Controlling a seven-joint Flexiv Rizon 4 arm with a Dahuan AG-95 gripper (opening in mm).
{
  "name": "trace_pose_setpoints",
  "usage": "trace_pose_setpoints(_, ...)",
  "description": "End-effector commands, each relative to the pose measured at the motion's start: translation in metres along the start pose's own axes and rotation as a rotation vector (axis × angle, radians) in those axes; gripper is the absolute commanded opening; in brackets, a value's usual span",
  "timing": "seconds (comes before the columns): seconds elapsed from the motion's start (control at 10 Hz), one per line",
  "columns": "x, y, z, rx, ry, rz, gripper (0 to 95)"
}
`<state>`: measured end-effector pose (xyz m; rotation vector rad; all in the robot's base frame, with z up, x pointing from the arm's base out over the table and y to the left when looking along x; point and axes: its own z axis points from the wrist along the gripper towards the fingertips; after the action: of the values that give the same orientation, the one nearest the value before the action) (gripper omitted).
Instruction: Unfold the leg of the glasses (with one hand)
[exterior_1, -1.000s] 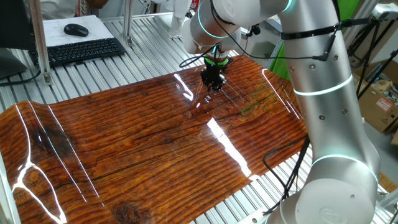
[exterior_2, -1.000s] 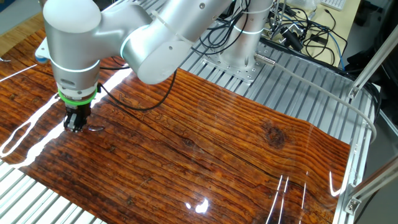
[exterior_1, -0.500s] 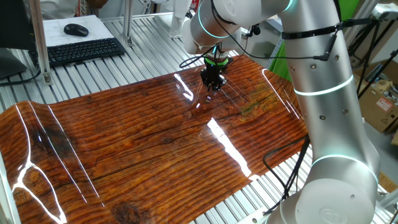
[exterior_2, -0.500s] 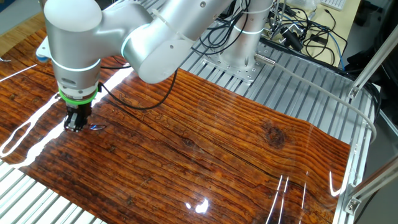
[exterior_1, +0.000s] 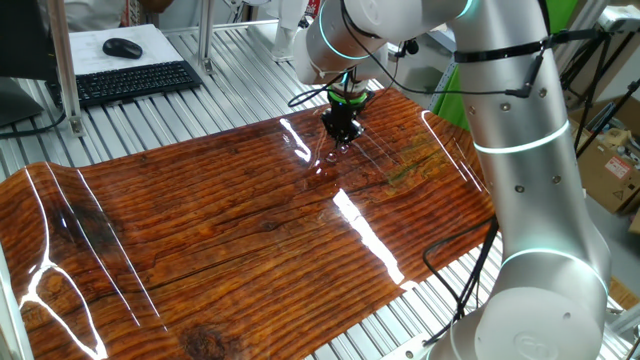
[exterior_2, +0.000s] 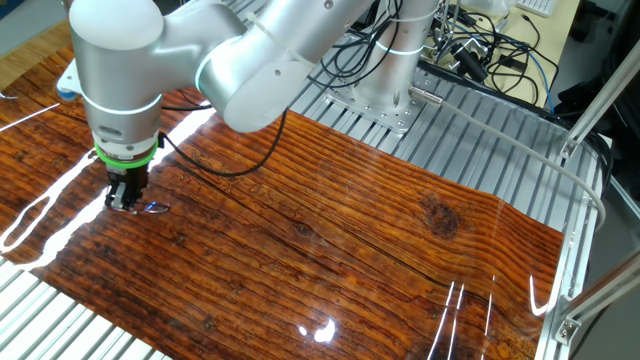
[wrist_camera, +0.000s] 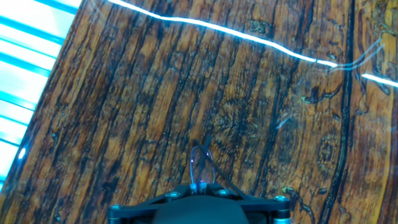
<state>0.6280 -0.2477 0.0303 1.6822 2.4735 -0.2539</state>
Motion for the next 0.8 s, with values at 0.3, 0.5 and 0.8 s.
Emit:
trace_pose_setpoints(0.3, 0.01, 0.0, -0.031, 0.03, 0.027, -0.012, 0.0)
trace_pose_setpoints(0.5, 0.019, -0.001, -0.056, 0.044, 0.044, -0.017, 0.0)
trace_pose_setpoints(0.8, 0.034, -0.006, -0.086, 0.053, 0.064, -0.037, 0.0)
